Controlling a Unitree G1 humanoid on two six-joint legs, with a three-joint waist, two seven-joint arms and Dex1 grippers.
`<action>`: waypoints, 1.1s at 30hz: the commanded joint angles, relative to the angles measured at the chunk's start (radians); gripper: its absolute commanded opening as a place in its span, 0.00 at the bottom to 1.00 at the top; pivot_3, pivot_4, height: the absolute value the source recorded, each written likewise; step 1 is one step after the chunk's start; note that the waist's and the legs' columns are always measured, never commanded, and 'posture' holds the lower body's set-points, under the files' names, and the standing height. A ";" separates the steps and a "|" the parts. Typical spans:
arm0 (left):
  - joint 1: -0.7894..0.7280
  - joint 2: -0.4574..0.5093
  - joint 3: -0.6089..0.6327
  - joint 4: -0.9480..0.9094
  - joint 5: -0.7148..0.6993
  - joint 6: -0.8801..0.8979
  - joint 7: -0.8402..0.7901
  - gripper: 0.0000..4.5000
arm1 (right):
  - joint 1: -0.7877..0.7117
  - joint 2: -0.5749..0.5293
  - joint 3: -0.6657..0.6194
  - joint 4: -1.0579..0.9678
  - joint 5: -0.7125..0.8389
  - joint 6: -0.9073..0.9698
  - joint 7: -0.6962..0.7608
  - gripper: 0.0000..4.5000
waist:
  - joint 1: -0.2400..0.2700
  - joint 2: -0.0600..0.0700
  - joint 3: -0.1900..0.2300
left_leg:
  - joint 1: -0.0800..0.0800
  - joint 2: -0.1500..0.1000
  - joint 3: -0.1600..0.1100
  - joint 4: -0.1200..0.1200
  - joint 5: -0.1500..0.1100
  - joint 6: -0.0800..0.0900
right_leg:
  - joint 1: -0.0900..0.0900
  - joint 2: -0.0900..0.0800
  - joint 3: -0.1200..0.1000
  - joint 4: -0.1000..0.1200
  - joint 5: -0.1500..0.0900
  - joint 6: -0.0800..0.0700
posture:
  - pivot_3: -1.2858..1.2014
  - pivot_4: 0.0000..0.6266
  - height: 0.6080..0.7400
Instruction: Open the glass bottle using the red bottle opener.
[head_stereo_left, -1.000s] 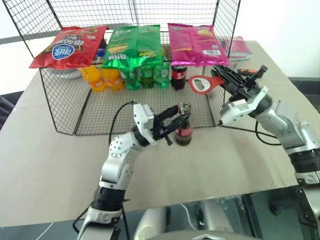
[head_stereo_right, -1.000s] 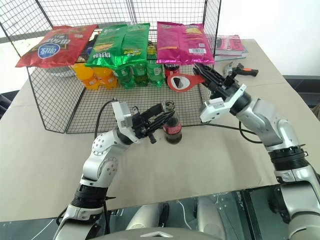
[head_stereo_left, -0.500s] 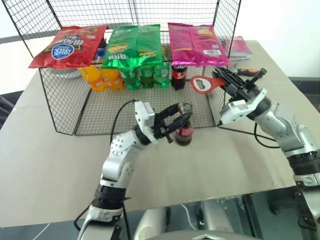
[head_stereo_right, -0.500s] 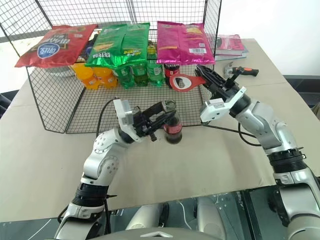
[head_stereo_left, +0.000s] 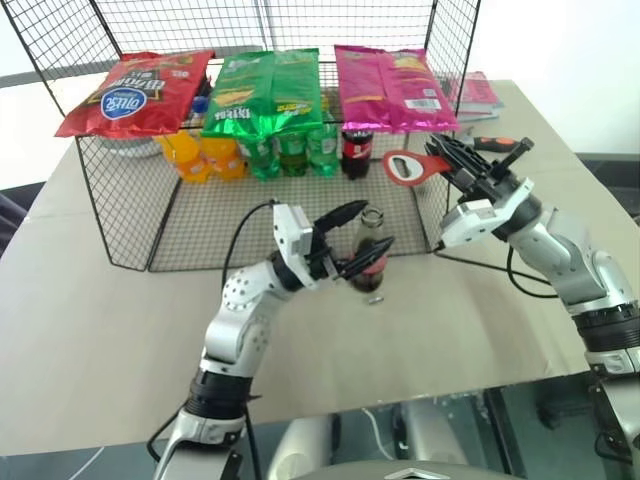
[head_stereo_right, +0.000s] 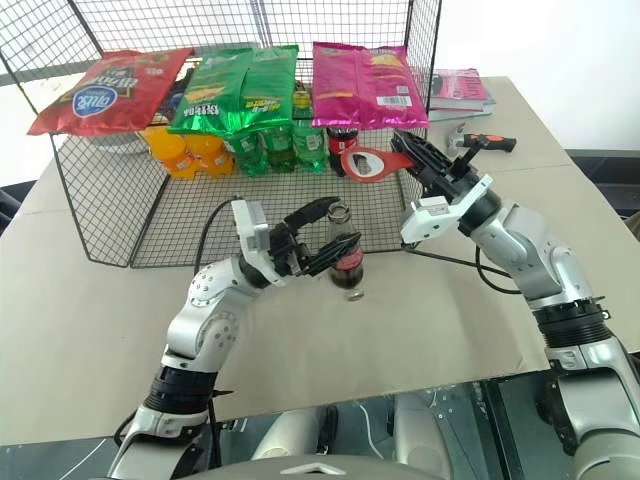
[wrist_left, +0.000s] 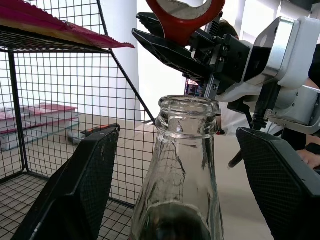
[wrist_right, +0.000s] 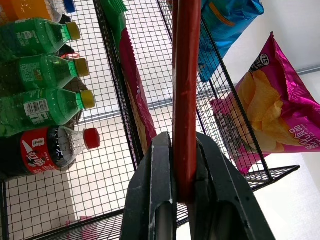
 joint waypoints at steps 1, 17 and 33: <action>0.018 0.026 0.010 -0.074 -0.023 0.011 -0.015 0.86 | 0.015 0.002 -0.045 -0.022 0.037 0.001 -0.016 0.00 | 0.000 0.000 0.000 | 0.000 0.000 0.000 0.000 0.000 0.000 | 0.000 0.000 0.000 0.000 0.000 0.000 | 0.52 0.24 1.00; 0.215 0.206 0.128 -0.194 -0.060 0.041 -0.031 0.86 | 0.458 0.098 -0.063 -0.344 0.703 0.465 0.358 0.00 | 0.002 0.001 0.001 | 0.000 0.001 -0.001 -0.001 -0.003 0.005 | 0.000 -0.001 0.000 -0.001 0.000 0.000 | 0.52 0.24 1.00; 0.512 0.349 0.257 -0.231 -0.036 0.105 -0.004 0.88 | 0.785 0.025 -0.140 -0.594 1.177 1.060 0.547 0.92 | 0.003 0.003 0.003 | 0.000 0.002 -0.001 0.001 -0.004 0.006 | 0.001 -0.004 -0.001 -0.001 -0.006 0.002 | 0.52 0.24 1.00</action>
